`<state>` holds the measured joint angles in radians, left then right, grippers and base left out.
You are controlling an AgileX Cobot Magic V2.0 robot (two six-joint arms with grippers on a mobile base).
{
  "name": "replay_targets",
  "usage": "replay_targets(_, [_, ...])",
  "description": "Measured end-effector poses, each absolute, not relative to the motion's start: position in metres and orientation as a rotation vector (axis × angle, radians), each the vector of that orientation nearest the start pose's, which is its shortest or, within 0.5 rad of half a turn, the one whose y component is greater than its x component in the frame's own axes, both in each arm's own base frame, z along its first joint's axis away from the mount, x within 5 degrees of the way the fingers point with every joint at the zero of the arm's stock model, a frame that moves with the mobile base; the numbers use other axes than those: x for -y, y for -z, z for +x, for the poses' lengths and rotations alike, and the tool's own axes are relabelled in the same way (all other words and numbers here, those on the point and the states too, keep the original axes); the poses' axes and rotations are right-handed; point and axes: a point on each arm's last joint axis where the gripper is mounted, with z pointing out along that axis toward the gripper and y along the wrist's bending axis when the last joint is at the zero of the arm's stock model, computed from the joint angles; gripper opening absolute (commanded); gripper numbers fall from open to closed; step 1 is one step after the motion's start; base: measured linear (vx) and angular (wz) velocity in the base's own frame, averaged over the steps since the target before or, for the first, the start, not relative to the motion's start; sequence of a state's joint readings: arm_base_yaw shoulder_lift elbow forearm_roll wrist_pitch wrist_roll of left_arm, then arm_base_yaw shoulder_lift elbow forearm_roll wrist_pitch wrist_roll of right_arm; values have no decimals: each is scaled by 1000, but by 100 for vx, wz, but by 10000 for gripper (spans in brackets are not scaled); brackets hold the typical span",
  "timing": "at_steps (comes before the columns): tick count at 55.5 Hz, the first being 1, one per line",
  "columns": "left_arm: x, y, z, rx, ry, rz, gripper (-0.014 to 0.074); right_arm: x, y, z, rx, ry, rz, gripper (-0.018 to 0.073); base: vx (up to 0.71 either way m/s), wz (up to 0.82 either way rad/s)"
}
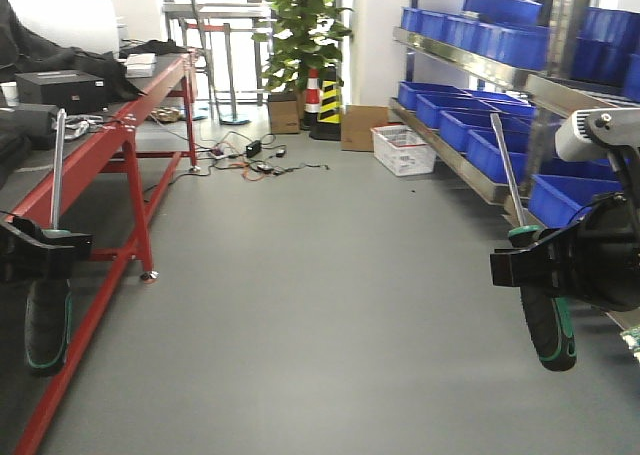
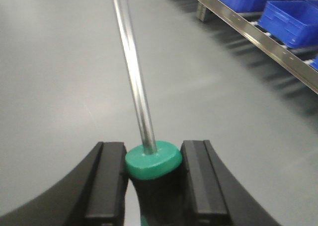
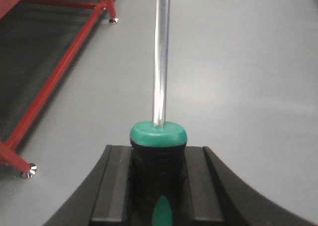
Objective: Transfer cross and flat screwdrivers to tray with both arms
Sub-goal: 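Hold both screwdrivers while the base drives to the grey tray station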
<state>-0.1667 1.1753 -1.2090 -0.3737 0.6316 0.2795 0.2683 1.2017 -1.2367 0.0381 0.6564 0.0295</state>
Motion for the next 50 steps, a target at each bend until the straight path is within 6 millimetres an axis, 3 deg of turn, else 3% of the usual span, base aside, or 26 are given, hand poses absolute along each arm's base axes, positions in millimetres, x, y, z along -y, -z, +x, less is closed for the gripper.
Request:
replay_targets(28, [61,-410,245,-2034,340,280,1,-71,-406,249,-2099,-222,-233,-8,59,14])
replay_targets(50, [61,-410,245,-2034,340,280,1,-71,-406,249,-2099,-223,-233,-8,54,-33])
